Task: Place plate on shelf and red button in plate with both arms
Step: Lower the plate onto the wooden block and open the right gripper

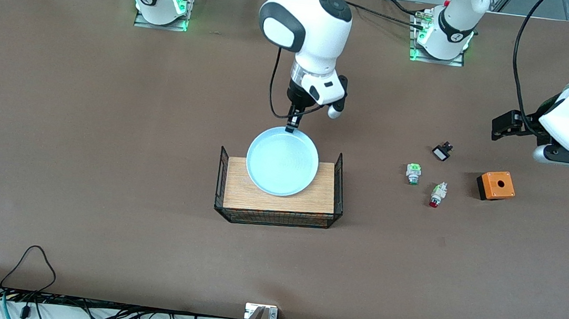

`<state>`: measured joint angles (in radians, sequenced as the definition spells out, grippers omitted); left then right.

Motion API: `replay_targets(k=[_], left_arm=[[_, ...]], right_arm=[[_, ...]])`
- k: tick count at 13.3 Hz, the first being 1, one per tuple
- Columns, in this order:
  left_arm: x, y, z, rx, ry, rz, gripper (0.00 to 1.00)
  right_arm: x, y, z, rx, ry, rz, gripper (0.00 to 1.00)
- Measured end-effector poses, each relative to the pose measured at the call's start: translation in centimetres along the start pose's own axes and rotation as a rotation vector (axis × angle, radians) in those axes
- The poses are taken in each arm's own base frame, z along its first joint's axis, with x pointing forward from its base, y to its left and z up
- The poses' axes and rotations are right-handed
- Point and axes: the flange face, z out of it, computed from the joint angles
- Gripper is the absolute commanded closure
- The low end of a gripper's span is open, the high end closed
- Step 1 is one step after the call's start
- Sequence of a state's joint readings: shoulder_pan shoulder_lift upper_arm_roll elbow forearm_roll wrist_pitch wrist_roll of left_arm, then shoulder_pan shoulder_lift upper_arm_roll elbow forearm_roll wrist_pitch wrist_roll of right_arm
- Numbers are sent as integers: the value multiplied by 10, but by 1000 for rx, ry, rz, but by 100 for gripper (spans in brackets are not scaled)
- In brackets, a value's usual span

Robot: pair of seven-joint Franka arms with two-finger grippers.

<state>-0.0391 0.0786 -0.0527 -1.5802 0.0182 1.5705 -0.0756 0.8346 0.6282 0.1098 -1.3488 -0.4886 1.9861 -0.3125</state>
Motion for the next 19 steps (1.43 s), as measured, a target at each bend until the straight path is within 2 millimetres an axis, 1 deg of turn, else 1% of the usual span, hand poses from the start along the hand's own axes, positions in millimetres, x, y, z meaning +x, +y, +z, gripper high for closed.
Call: replay_targets(k=[2,5,6,7,8,9,12,15,17,19], left_arm=[[0,0,0,0,0,0,0],[0,0,0,0,0,0,0],[0,0,0,0,0,0,0],[0,0,0,0,0,0,0],[0,0,0,0,0,0,0],[0,0,0,0,0,0,0],[0,0,0,0,0,0,0],[0,0,0,0,0,0,0],[0,0,0,0,0,0,0],[0,0,0,0,0,0,0]], right_arm=[[0,3,14,-5,-4,-2,100],[3,3,30,-20,-4,-13,100],[3,4,32,-22,-4,-14,92],[3,4,32,-23,-3,-14,66],[3,4,32,-24,-1,-13,45],[3,5,32,-25,-1,-12,0],[3,9,29,-31,7,-7,0],[3,17,15,-36,-3,8,0],[2,24,-4,-28,-17,29,0],[-2,36,-29,5,4,77,0]])
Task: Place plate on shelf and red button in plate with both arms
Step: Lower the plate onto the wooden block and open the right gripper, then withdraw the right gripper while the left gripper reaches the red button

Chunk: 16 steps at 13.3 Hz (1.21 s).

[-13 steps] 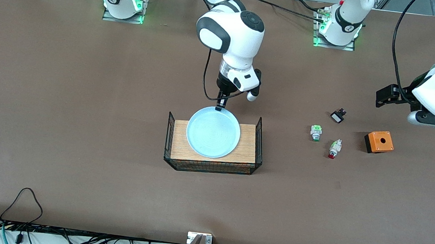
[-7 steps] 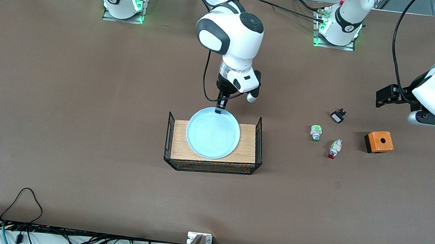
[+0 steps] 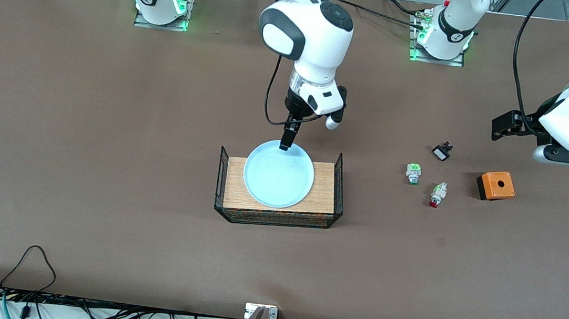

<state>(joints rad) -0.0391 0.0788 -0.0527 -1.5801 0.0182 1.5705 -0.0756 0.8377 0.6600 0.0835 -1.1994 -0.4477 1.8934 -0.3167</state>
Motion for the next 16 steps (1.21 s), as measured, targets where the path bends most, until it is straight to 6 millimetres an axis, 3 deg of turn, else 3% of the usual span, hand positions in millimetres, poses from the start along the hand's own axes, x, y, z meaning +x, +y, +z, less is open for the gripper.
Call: replay_targets(k=[1,3,4,9,10,12,16], left_arm=[[0,0,0,0,0,0,0],[0,0,0,0,0,0,0],[0,0,0,0,0,0,0],[0,0,6,1,-26,0,0],[1,0,20,5,-85,0,0],[12,1,48,7,-147,3,0],[51,5,139,9,-244,32,0]], right_arm=[[-8,13,-13,24,10,40,0],[-44,58,-32,84,13,147,0],[-87,106,-38,144,22,254,0],[-201,201,-19,246,-38,486,0],[-235,221,-9,281,-64,555,0],[-278,243,0,310,-98,642,0],[-366,279,1,342,-154,780,0]])
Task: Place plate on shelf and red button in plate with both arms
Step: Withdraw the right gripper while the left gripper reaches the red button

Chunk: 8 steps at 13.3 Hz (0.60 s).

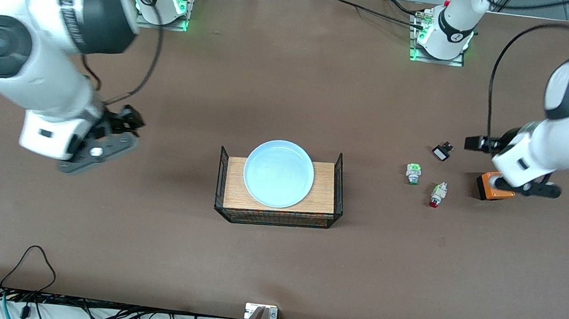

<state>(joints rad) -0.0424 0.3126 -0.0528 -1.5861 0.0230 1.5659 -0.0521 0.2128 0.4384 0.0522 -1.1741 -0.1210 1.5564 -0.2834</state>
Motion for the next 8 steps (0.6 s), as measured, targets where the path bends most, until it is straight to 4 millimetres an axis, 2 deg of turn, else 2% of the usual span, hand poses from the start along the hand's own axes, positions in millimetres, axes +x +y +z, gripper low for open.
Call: replay_targets(k=[2,4,6,8], left_arm=[[32,1,39,-3,20,38,0],[53,2,76,2,35,59,0],[64,2,111,51,63,118,0],[70,-2,148,72,95,207,0]], right_arm=[[-19,30,-9,3,-1,60,0],[-36,50,-15,5,-2,149,0],[-53,62,-23,6,-1,259,0],[-68,62,-32,32,9,336,0]])
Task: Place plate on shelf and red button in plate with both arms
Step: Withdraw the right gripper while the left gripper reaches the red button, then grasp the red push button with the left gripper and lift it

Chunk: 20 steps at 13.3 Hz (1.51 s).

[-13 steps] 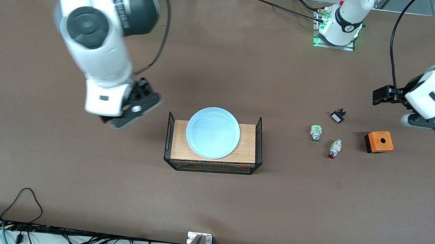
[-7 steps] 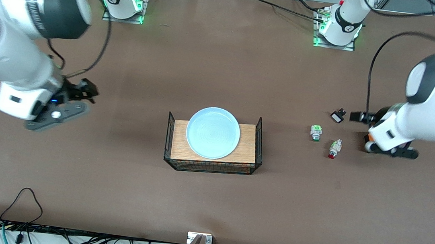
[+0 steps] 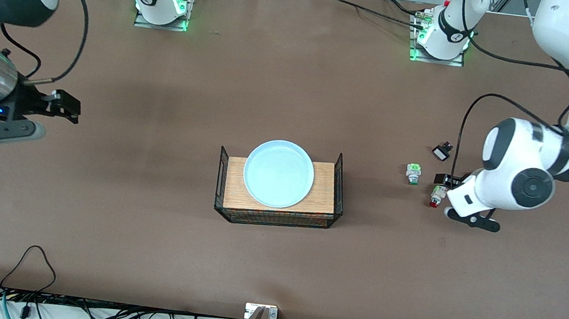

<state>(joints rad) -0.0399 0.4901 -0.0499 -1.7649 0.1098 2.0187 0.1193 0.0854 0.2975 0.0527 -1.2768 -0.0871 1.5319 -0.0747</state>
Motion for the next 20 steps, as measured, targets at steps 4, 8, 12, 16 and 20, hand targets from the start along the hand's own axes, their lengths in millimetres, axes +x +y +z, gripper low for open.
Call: replay_targets(k=[4,8,12,16,20], left_arm=[[-3,-12,58,-4,43,71,0],[-2,-7,79,-9,43,85,26],[-1,-6,92,-13,28,114,73],[0,-6,88,-13,27,124,83],[9,-11,20,-8,-7,120,81]], right_arm=[[-33,17,-8,74,41,105,0],[-68,13,10,70,54,160,0],[-80,7,8,69,51,205,0],[-79,5,14,70,42,203,0],[-78,5,20,70,32,202,0]])
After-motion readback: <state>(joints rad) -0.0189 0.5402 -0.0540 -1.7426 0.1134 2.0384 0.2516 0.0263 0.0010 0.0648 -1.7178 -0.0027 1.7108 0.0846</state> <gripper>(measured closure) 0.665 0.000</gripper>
